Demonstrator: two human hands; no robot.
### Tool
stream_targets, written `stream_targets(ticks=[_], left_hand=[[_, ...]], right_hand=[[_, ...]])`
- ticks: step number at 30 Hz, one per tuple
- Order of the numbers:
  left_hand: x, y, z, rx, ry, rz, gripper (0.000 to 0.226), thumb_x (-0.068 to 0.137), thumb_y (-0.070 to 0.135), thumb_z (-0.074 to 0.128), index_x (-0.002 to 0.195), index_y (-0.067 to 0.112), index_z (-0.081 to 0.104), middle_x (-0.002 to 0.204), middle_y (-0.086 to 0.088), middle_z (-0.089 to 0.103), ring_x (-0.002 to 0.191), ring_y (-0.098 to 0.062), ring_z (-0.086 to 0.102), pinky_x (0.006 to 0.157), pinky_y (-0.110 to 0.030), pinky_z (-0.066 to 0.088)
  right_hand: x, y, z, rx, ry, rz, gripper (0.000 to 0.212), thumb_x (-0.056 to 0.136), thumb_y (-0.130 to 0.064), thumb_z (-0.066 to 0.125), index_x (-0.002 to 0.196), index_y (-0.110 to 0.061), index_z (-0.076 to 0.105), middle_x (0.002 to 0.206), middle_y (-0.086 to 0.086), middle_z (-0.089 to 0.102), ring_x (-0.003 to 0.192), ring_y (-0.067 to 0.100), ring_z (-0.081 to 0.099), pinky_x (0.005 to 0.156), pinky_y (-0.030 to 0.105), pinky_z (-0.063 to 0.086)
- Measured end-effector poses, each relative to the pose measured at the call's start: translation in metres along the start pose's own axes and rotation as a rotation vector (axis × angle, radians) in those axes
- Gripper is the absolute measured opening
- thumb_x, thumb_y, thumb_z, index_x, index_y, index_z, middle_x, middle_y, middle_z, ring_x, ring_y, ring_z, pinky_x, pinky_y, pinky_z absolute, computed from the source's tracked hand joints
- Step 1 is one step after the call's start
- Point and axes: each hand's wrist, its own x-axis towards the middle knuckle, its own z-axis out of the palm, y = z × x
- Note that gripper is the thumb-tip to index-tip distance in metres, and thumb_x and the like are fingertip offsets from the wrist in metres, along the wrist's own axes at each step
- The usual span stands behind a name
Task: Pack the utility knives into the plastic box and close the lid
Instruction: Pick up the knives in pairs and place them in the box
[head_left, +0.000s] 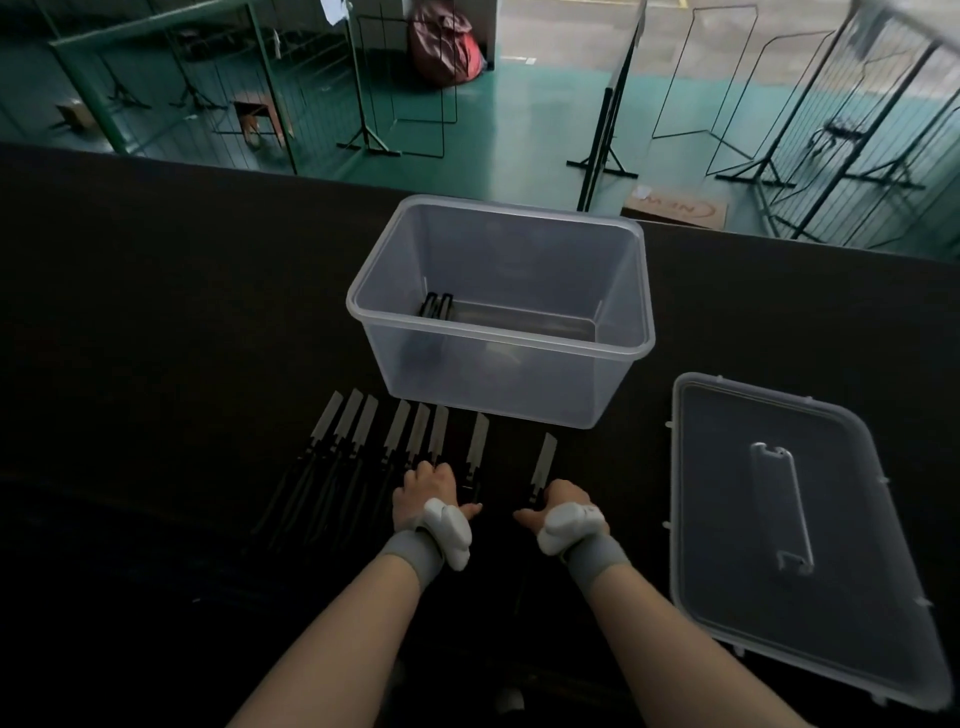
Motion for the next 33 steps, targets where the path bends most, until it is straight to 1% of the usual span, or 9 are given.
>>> stream_targets(ticks=[3,8,13,16,21,24,28,31,33], left_hand=[[0.000,0.007,0.003,0.075,-0.035,0.007,0.059,0.084,0.050,0.059,0.130,0.016,0.046,0.138,-0.008,0.043,0.131,-0.026,0.038,0.106,-0.038,0.034],[-0.003,0.019,0.003,0.053,-0.152,0.108,0.053,0.087,0.045,0.059,0.130,0.015,0.047,0.137,-0.009,0.043,0.130,-0.028,0.038,0.107,-0.039,0.035],[-0.007,0.021,0.001,-0.131,-0.216,0.216,0.044,0.086,0.036,0.063,0.121,0.011,0.051,0.126,-0.009,0.058,0.115,-0.025,0.056,0.097,-0.035,0.047],[-0.014,0.021,-0.005,-0.254,-0.141,0.336,0.039,0.086,0.033,0.064,0.115,0.010,0.053,0.118,-0.007,0.062,0.110,-0.022,0.060,0.090,-0.029,0.047],[-0.028,0.032,-0.032,-0.395,0.010,0.505,0.034,0.085,0.032,0.066,0.110,0.009,0.056,0.108,-0.006,0.067,0.102,-0.021,0.063,0.089,-0.030,0.050],[-0.030,0.039,-0.054,-0.487,0.109,0.570,0.036,0.084,0.028,0.068,0.111,0.007,0.057,0.108,-0.008,0.067,0.102,-0.021,0.064,0.088,-0.026,0.048],[-0.030,0.047,-0.092,-0.656,0.225,0.616,0.027,0.083,0.023,0.070,0.101,0.006,0.058,0.093,-0.010,0.067,0.089,-0.023,0.066,0.082,-0.030,0.052],[-0.029,0.051,-0.123,-0.778,0.267,0.623,0.024,0.084,0.022,0.068,0.100,0.007,0.057,0.084,-0.003,0.063,0.078,-0.017,0.064,0.074,-0.024,0.050],[-0.027,0.053,-0.140,-0.871,0.288,0.655,0.016,0.085,0.019,0.068,0.091,0.012,0.055,0.081,-0.005,0.061,0.072,-0.019,0.063,0.069,-0.025,0.053]], right_hand=[[-0.003,0.009,-0.009,0.026,-0.063,0.020,0.056,0.086,-0.038,0.063,0.130,-0.007,0.048,0.130,0.010,0.055,0.120,0.023,0.054,0.097,0.030,0.045],[-0.014,0.030,-0.018,0.182,0.009,-0.009,0.062,0.091,-0.035,0.057,0.141,-0.006,0.037,0.142,0.011,0.047,0.130,0.025,0.047,0.103,0.029,0.040],[-0.023,0.055,-0.017,0.441,0.137,-0.048,0.060,0.093,-0.033,0.054,0.141,-0.003,0.034,0.141,0.014,0.046,0.128,0.028,0.047,0.105,0.034,0.039],[-0.029,0.065,-0.018,0.570,0.262,-0.069,0.056,0.093,-0.033,0.054,0.138,-0.004,0.036,0.134,0.014,0.051,0.124,0.029,0.050,0.102,0.034,0.040],[-0.040,0.064,-0.031,0.794,0.565,-0.167,0.040,0.091,-0.020,0.059,0.122,0.002,0.047,0.117,0.020,0.060,0.111,0.034,0.058,0.089,0.032,0.045],[-0.046,0.054,-0.049,0.853,0.719,-0.225,0.036,0.088,-0.018,0.062,0.117,0.001,0.051,0.112,0.021,0.064,0.105,0.035,0.062,0.093,0.042,0.049],[-0.063,0.031,-0.085,0.905,0.812,-0.356,0.035,0.090,-0.015,0.060,0.119,0.000,0.050,0.108,0.021,0.065,0.099,0.033,0.063,0.089,0.039,0.050],[-0.077,0.009,-0.112,0.893,0.813,-0.456,0.033,0.091,-0.015,0.059,0.119,-0.001,0.048,0.103,0.018,0.064,0.093,0.031,0.063,0.089,0.047,0.052],[-0.081,-0.005,-0.127,0.880,0.821,-0.518,0.031,0.090,-0.017,0.060,0.115,-0.004,0.048,0.099,0.018,0.064,0.091,0.035,0.064,0.085,0.053,0.052]])
